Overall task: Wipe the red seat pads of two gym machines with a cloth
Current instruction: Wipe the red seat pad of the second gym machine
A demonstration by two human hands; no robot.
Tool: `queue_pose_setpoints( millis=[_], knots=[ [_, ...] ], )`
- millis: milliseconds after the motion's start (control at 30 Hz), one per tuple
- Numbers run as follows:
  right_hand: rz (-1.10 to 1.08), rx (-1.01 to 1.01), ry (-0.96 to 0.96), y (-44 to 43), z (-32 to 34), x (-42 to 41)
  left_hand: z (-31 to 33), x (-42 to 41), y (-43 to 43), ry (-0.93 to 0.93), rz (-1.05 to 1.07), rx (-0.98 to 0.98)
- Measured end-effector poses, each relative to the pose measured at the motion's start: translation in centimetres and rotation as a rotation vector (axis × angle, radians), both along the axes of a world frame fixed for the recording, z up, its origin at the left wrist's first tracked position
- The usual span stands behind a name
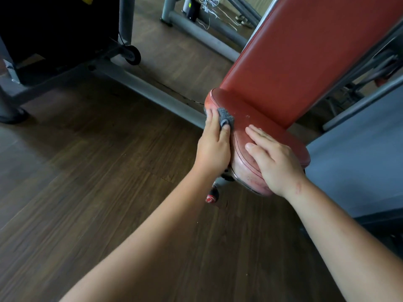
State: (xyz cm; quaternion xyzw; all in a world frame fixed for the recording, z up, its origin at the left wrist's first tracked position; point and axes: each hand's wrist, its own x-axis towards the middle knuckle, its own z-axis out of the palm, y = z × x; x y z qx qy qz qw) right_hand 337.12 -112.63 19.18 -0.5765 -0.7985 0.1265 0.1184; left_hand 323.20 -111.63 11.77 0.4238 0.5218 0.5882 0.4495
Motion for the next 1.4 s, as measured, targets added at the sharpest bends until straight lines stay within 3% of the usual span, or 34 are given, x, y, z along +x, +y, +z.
queue_pose_setpoints(
  millis=[100,233,333,500,733,1000,1167,1400],
  knots=[
    [-0.006,-0.004,0.002,0.0,0.1,-0.1,0.8,-0.4,1.2,-0.004,0.022,-0.002],
    [0.002,0.005,0.004,0.0,-0.1,0.1,-0.1,2.0,-4.6,-0.277,0.039,0.044],
    [0.004,0.008,0.014,0.2,-0.3,0.2,-0.8,3.4,-8.4,-0.347,0.034,0.060],
    [-0.011,0.013,0.035,0.3,-0.3,0.2,-0.9,1.5,-3.9,-0.228,0.004,0.047],
    [-0.011,0.014,0.060,0.3,-0.6,0.5,-1.8,1.8,-7.5,-0.307,-0.068,0.089],
    [-0.028,-0.095,-0.068,-0.4,1.1,-0.2,2.7,-2.4,-5.3,-0.045,-0.003,-0.130],
    [-0.152,-0.025,0.275,-2.6,8.9,-4.3,11.6,-4.7,-5.3,-0.015,0.005,-0.230],
    [-0.359,-0.133,0.735,-6.1,20.4,-9.6,26.1,-3.8,-8.2,-0.151,-0.043,-0.261]
  ],
)
